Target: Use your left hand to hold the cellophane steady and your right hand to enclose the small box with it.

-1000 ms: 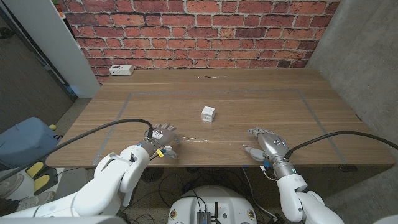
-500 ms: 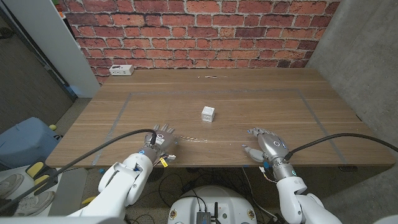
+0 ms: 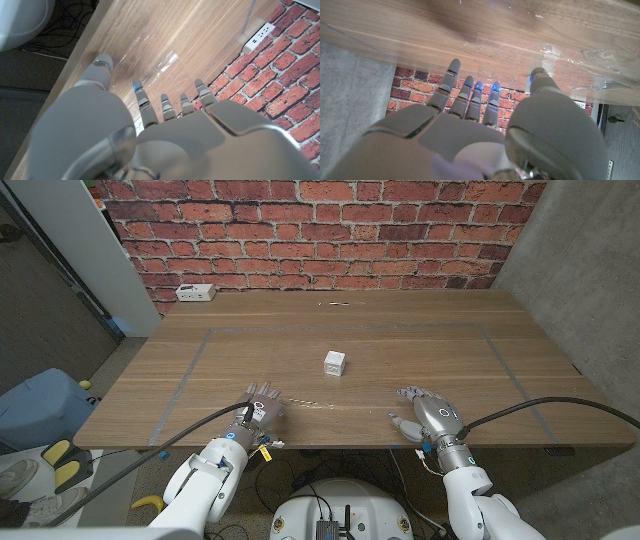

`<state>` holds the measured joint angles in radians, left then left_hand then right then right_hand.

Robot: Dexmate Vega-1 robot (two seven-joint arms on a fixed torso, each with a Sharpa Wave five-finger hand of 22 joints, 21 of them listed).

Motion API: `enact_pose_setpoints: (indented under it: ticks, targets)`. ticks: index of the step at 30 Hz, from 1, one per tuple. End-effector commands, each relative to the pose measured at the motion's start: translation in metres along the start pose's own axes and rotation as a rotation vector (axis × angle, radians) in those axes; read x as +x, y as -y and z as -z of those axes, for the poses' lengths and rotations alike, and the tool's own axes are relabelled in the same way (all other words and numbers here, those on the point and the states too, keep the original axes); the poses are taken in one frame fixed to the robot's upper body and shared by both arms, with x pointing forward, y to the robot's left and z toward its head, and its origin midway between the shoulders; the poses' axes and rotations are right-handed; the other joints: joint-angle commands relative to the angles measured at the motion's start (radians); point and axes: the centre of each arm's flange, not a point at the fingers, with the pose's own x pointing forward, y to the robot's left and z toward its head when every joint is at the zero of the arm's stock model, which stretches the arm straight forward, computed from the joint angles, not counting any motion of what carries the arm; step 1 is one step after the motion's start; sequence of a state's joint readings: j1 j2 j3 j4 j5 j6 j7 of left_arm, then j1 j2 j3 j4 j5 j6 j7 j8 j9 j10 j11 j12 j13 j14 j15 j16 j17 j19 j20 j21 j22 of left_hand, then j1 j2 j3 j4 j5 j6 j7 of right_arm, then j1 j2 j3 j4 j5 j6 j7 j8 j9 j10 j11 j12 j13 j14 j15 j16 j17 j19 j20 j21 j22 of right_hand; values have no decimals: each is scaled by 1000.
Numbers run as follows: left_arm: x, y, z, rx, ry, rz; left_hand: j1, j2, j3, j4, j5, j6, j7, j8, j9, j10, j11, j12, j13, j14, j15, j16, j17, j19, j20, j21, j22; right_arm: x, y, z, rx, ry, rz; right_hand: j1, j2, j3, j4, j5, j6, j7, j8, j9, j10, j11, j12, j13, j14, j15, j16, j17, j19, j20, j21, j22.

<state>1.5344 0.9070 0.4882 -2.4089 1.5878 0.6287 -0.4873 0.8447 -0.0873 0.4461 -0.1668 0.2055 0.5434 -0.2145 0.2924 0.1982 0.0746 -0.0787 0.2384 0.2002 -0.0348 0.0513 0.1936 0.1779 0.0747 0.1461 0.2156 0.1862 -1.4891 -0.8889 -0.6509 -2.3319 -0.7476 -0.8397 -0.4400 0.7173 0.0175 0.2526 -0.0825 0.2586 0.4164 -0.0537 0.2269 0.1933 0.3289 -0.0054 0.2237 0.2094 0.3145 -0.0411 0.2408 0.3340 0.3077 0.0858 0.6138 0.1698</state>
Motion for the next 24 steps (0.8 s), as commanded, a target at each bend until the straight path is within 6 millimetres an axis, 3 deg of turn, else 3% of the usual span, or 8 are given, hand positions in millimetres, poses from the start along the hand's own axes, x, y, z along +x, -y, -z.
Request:
enact_pose_setpoints:
  ticks: [1,5,14,24]
  targets:
    - [9,17,-3,5,8,-17,50,12,1,-2,-12,58,-2,18,5,31,-14,13,1,25,-8,8,2,25,0,9,-1,4,2,-2,-3,-1,-1,-5,3,6,5,-1,9,1,-5,1,8,3,-2,3,10,-33,6,1,10,1,-3,4]
    - [13,21,-1,2,1,-46,90,40,8,0,-20,80,-3,19,6,62,-17,20,1,55,-21,12,1,54,-3,16,0,7,2,-3,-3,-2,-1,-6,5,6,5,-1,10,1,-5,1,8,4,-2,3,12,-33,7,1,11,0,-4,4]
    - [22,28,5,-35,-1,-86,142,100,9,9,-25,186,35,42,9,156,-27,41,0,126,-55,20,-1,103,-13,25,0,10,2,-3,-2,-5,2,-9,6,7,5,-3,14,2,-6,1,11,5,-2,3,14,-33,7,-1,12,1,-8,4]
    - [26,30,6,-68,-4,-154,162,168,-11,16,-25,412,117,106,15,260,-33,53,-1,206,-90,20,-3,148,-20,30,2,10,2,-4,-3,-16,13,-10,9,9,4,-3,17,0,-6,1,14,3,-2,3,15,-34,7,-2,14,0,-10,4]
